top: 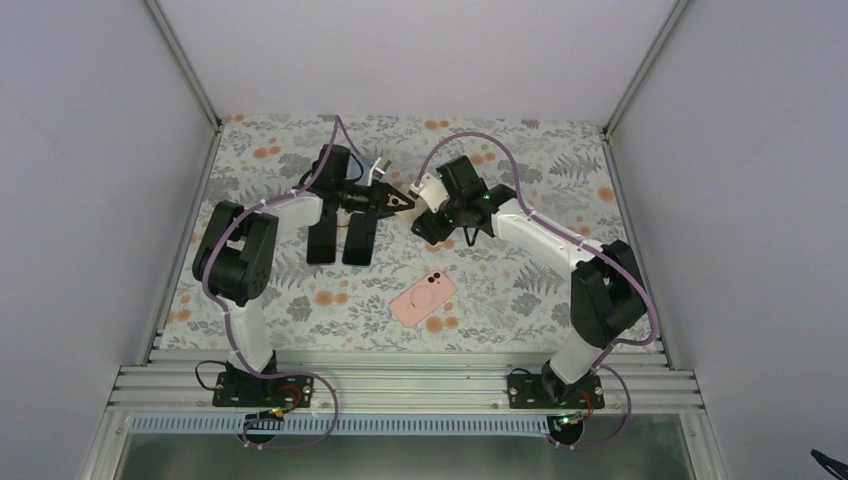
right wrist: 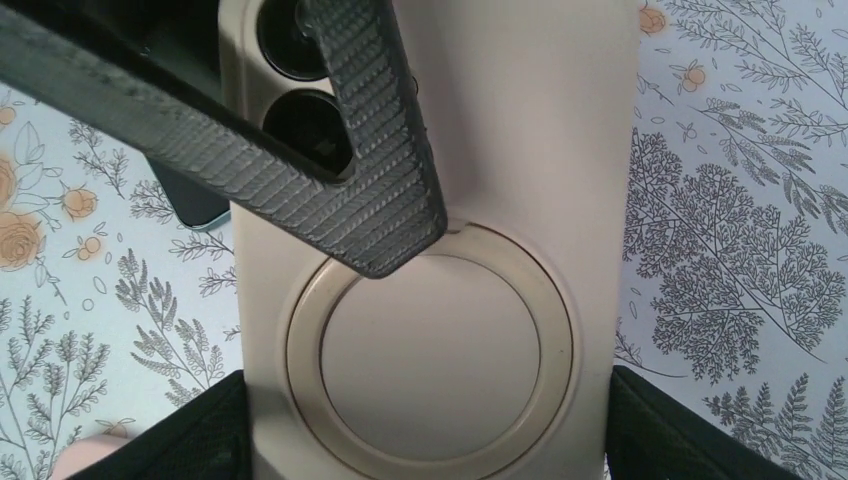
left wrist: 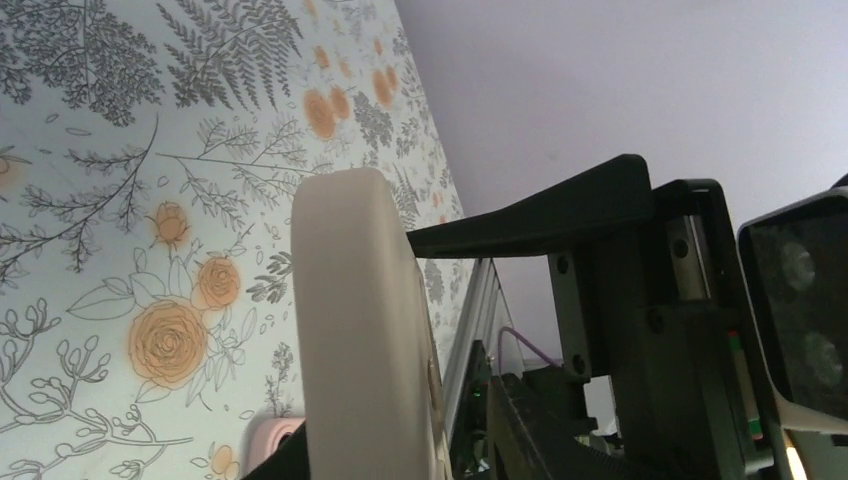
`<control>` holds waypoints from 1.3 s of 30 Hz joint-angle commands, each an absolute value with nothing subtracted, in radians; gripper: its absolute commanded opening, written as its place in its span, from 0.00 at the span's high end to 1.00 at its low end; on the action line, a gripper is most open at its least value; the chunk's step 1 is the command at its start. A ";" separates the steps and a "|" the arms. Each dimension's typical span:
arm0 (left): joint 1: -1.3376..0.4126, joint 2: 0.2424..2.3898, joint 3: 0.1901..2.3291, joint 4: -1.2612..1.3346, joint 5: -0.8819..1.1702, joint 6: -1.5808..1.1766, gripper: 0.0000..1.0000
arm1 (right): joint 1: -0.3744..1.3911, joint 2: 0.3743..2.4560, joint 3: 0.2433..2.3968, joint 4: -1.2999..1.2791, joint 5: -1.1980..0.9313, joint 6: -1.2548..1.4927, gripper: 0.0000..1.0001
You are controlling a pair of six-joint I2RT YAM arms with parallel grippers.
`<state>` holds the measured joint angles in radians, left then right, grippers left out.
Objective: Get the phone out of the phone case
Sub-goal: Pick up the phone at the center of the board.
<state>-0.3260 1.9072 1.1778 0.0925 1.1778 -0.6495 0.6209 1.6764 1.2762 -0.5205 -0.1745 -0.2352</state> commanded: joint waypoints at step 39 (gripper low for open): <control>-0.235 1.694 1.078 0.137 1.262 -0.961 0.98 | 0.899 1.400 1.177 -0.405 0.325 -0.656 0.01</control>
<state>-0.2436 1.6787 1.0496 0.1555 1.2747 -0.9024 0.8726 1.3586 1.1995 -0.4999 0.2047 -0.6357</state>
